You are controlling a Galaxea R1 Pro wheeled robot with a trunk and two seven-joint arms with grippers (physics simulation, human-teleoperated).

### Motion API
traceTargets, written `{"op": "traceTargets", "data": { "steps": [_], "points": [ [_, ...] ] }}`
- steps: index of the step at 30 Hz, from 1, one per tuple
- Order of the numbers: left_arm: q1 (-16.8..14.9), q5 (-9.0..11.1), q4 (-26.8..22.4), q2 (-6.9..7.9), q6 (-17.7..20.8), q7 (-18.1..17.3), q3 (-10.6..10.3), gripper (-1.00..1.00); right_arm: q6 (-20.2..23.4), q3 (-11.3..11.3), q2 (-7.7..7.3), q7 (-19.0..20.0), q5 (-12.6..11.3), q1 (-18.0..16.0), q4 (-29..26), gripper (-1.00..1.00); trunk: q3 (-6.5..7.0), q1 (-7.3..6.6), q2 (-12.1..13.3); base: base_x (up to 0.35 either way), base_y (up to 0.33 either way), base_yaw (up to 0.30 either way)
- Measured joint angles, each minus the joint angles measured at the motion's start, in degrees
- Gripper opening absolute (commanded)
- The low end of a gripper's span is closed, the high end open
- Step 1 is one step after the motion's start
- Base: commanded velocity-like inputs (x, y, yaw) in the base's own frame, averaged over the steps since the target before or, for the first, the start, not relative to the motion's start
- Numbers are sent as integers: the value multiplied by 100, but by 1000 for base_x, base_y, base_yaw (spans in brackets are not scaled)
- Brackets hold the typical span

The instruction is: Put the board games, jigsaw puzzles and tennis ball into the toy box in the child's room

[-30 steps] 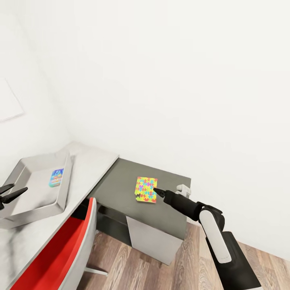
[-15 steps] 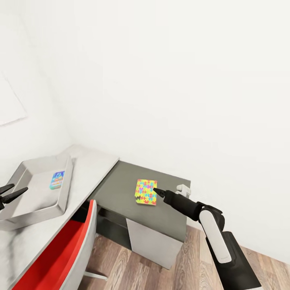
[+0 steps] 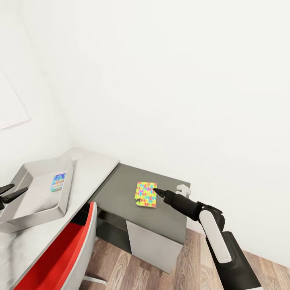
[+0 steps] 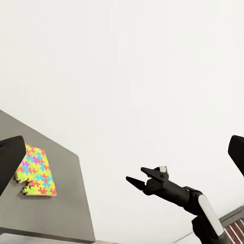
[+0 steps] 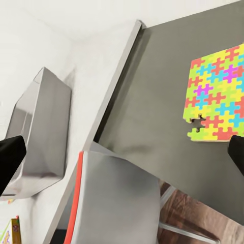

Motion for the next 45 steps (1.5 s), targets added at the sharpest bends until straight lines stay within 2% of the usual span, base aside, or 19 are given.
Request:
{"op": "traceTargets", "data": {
  "steps": [22,30,45],
  "points": [
    [0,-1,0,5,0,0,3,100,0,-2,4,0,0,0,6,100,206,0,0,0,0,0],
    [0,-1,1,0,1,1,3,100,0,-8,4,0,-18,0,3,100,230,0,1,0,0,-11],
    [-3,-4,-1,5,9,-7,2,100,0,-22,3,0,-37,2,32,100,232,0,1,-22,47,-230]
  ]
}}
